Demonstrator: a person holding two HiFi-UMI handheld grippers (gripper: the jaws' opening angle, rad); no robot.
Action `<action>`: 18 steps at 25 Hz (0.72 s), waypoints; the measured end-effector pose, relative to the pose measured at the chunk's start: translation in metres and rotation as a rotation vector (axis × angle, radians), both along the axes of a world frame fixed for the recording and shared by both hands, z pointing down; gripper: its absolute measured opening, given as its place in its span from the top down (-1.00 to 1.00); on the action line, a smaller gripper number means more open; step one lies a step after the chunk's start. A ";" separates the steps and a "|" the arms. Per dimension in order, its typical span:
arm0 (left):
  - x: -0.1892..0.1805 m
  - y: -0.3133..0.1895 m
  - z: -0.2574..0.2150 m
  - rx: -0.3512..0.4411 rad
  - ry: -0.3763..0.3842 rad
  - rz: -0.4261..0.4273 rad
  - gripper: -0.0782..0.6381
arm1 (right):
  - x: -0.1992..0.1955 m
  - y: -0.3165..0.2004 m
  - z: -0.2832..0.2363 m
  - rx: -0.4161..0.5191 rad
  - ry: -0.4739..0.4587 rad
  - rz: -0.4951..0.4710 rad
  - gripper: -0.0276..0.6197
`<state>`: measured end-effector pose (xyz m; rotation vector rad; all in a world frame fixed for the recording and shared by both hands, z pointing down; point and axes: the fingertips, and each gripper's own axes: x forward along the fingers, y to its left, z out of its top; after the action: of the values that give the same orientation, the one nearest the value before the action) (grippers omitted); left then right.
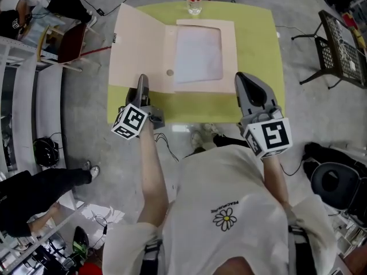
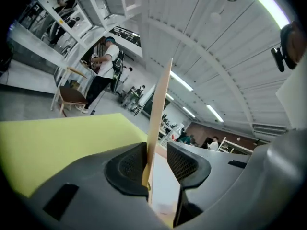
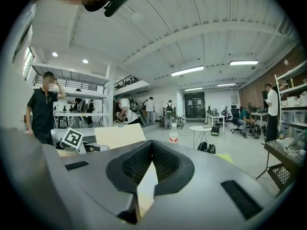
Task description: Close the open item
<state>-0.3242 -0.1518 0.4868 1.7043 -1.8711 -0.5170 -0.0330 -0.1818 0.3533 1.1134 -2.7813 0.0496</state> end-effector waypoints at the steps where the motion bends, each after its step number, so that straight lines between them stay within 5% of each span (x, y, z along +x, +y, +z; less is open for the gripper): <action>1: -0.001 0.000 0.000 -0.006 -0.010 -0.011 0.44 | 0.000 0.002 0.000 -0.001 0.000 0.001 0.88; 9: 0.011 -0.006 -0.009 -0.034 -0.161 0.026 0.68 | -0.002 0.004 0.005 -0.010 0.002 0.013 0.88; 18: 0.067 -0.011 -0.022 -0.078 -0.486 0.138 0.70 | 0.015 0.006 0.016 -0.016 0.002 0.040 0.88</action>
<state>-0.2568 -0.1625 0.4646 2.0164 -2.0377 0.0354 -0.0179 -0.1755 0.3696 1.1648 -2.7518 0.0741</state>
